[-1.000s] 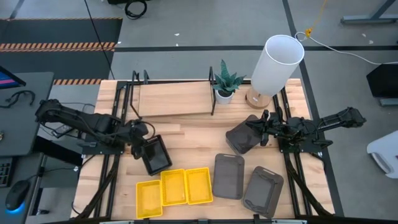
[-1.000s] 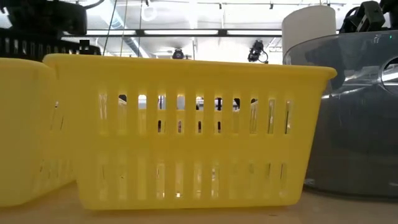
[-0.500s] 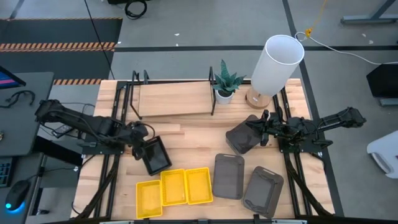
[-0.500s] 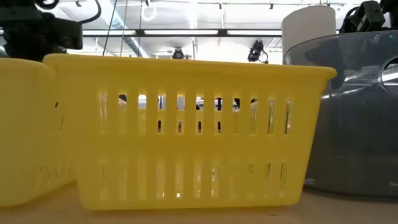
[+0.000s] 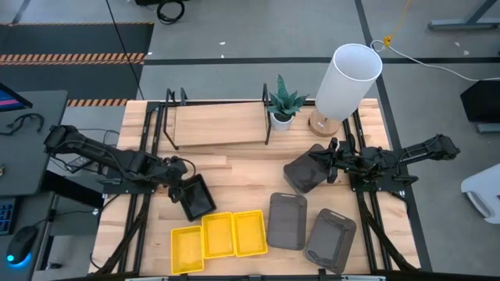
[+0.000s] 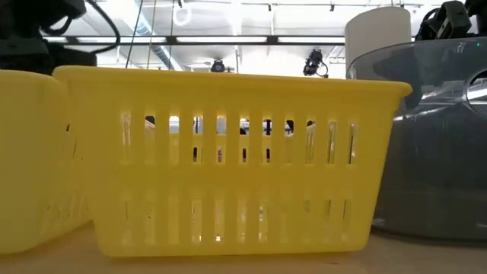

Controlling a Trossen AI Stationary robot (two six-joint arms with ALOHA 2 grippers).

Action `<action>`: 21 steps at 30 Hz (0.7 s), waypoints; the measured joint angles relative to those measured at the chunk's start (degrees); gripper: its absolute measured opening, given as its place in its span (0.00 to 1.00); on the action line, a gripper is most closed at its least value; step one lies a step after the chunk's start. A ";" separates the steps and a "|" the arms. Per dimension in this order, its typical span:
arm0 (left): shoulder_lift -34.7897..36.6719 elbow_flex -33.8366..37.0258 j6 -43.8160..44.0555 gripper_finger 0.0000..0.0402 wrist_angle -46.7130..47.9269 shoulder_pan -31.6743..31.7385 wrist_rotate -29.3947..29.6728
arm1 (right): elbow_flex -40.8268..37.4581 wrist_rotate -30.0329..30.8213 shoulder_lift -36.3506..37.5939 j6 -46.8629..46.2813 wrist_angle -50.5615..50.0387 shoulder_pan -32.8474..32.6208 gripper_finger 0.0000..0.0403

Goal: Stack baskets on shelf by color
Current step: Stack the right black bin on the black bin

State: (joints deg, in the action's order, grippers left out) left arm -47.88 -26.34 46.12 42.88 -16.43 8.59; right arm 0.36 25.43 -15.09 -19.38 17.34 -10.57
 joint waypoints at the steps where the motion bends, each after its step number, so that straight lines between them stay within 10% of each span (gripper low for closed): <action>1: 0.02 0.37 0.21 0.05 -0.50 0.00 -0.05 | 0.00 0.00 0.00 0.00 0.00 -0.02 0.05; 13: -0.02 0.12 -0.53 0.50 0.17 0.11 0.37 | 0.01 0.00 0.00 0.00 0.02 -0.01 0.05; 21: -0.13 -3.87 -5.16 0.53 1.40 0.13 1.30 | 0.00 0.00 0.00 0.00 0.02 -0.01 0.05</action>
State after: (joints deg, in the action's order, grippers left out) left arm -48.01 -30.21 40.96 44.28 -16.29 9.89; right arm 0.36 25.43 -15.09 -19.38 17.37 -10.58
